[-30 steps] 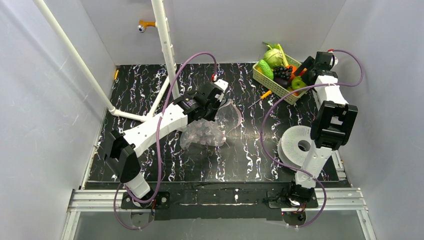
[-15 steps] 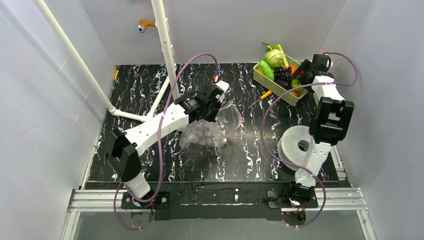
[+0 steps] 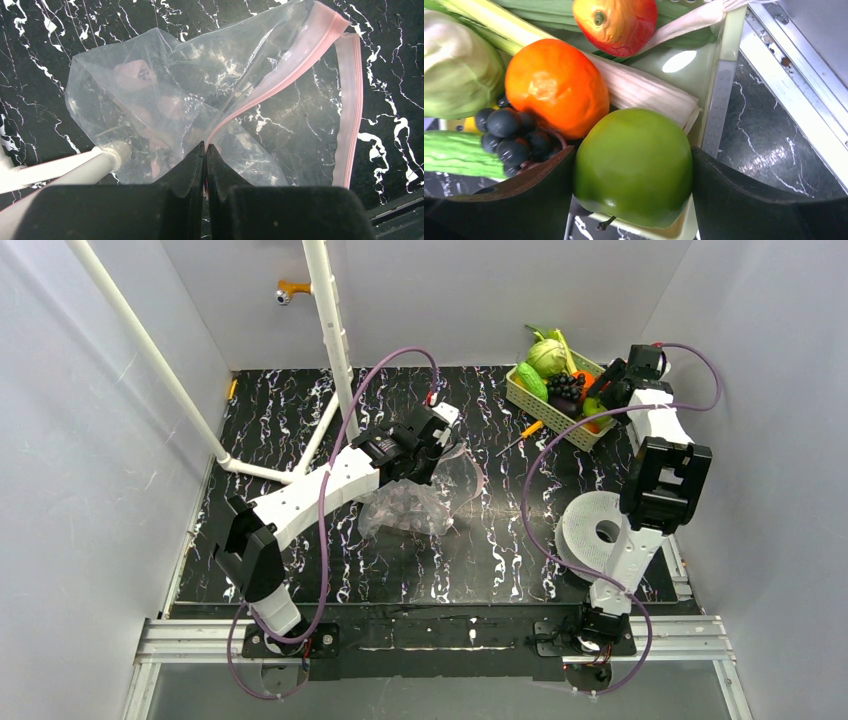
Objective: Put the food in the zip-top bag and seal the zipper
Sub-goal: Pick up the fake fruit from the bin, then place the fake fruit in the zipper food storage bag.
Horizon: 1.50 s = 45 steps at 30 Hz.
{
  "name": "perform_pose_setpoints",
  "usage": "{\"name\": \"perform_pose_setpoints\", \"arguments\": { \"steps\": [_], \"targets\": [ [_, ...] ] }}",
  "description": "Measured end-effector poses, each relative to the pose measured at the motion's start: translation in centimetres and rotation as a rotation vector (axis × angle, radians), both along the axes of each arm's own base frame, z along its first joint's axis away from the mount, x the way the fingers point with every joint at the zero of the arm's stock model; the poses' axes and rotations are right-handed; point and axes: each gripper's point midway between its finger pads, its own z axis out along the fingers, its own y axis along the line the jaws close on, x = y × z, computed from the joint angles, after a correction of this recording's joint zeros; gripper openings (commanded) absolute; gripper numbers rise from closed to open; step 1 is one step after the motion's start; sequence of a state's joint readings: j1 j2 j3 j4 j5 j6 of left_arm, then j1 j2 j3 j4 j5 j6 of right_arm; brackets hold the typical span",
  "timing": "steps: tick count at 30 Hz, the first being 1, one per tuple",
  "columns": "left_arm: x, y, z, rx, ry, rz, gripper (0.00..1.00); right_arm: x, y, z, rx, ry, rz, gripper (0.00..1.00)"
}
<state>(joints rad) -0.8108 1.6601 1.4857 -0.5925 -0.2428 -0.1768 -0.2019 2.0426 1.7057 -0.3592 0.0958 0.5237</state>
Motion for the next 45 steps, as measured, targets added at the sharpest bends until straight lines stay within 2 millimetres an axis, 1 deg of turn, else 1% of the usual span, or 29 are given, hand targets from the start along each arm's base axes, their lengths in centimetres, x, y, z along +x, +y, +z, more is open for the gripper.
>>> {"name": "perform_pose_setpoints", "arguments": {
  "steps": [4,7,11,14,16,18,21,23,24,26,29,31,33,35,37,39,41,43,45],
  "targets": [
    [-0.1,-0.1,-0.1,-0.001,0.007,-0.001,0.00,-0.7,0.3,2.0,0.036,-0.020,-0.025,0.09],
    [-0.2,0.0,-0.2,0.000,0.010,-0.002,0.00,-1.4,0.7,2.9,0.053,-0.050,-0.045,0.04],
    [-0.1,0.1,-0.2,0.005,0.009,0.001,0.00,-3.1,1.3,3.1,0.096,-0.085,-0.081,0.01],
    [-0.1,0.1,-0.2,0.007,0.007,0.003,0.00,-5.1,2.1,3.0,0.130,-0.133,-0.104,0.01],
    [-0.1,0.1,-0.2,0.009,0.008,0.003,0.00,-6.6,2.5,3.5,0.149,-0.177,-0.116,0.01],
    [-0.1,0.2,-0.3,0.010,0.008,0.003,0.00,-7.8,2.8,4.9,0.158,-0.232,-0.122,0.01],
    [-0.1,0.2,-0.4,0.012,0.011,0.003,0.00,-9.4,3.6,8.0,0.171,-0.337,-0.106,0.01],
    [-0.1,0.2,-0.4,0.013,0.013,0.002,0.00,-11.1,4.6,9.7,0.188,-0.404,-0.075,0.01],
    [-0.2,0.2,-0.4,0.012,0.014,0.002,0.00,-12.1,5.2,10.2,0.198,-0.432,-0.052,0.01],
    [-0.2,0.1,-0.4,0.012,0.015,0.001,0.00,-14.1,6.6,10.6,0.222,-0.466,0.003,0.01],
    [-0.3,0.0,-0.4,0.008,0.019,-0.003,0.00,-16.8,9.2,9.9,0.270,-0.470,0.098,0.01],
    [-0.3,0.0,-0.4,0.004,0.023,-0.006,0.00,-18.6,11.8,8.8,0.315,-0.450,0.188,0.01],
    [-0.4,-0.1,-0.4,0.001,0.026,-0.010,0.00,-20.3,14.8,8.1,0.354,-0.421,0.294,0.01],
    [-0.5,-0.2,-0.5,-0.002,0.030,-0.012,0.00,-22.0,17.9,8.1,0.376,-0.395,0.410,0.01],
    [-0.5,-0.2,-0.5,-0.005,0.032,-0.013,0.00,-23.8,20.9,8.8,0.384,-0.388,0.537,0.01],
    [-0.6,-0.3,-0.5,-0.009,0.036,-0.015,0.00,-25.6,23.6,10.0,0.392,-0.393,0.661,0.01],
    [-0.6,-0.3,-0.5,-0.010,0.037,-0.017,0.00,-26.7,25.0,11.4,0.390,-0.422,0.738,0.01],
    [-0.6,-0.4,-0.5,-0.011,0.037,-0.018,0.00,-28.0,26.5,12.4,0.392,-0.447,0.812,0.01],
    [-0.6,-0.4,-0.4,-0.014,0.039,-0.020,0.00,-29.3,27.9,12.9,0.391,-0.462,0.882,0.01]
  ]
}}
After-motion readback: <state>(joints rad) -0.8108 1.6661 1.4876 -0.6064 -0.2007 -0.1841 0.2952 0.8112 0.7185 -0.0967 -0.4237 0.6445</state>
